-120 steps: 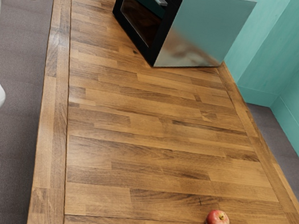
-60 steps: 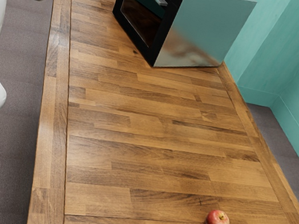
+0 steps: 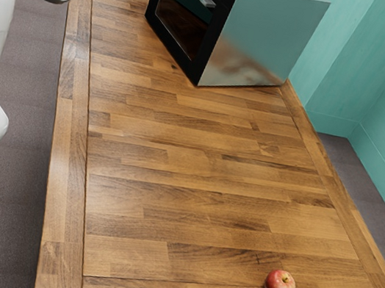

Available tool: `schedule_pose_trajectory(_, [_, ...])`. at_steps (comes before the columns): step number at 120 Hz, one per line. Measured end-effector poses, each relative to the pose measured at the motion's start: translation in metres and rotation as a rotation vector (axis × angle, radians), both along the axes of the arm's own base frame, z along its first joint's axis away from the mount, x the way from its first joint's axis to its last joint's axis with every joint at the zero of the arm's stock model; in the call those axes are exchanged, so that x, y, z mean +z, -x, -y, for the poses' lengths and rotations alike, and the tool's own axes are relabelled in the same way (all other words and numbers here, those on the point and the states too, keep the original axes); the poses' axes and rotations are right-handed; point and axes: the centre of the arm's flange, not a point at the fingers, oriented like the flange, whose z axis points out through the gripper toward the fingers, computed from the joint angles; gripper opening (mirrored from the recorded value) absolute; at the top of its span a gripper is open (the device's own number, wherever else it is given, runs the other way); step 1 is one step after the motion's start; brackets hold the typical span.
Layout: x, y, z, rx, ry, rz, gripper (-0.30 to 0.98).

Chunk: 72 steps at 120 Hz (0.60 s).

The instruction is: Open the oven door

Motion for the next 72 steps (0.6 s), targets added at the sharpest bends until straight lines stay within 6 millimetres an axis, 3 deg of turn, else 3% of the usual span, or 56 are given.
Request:
schedule_pose_trajectory(37, [-0.025, -0.001, -0.013, 0.036, 0.050, -0.015, 0.69])
schedule_pose_trajectory(72, [-0.028, 0.008, -0.006, 0.051, 0.077, -0.018, 0.69])
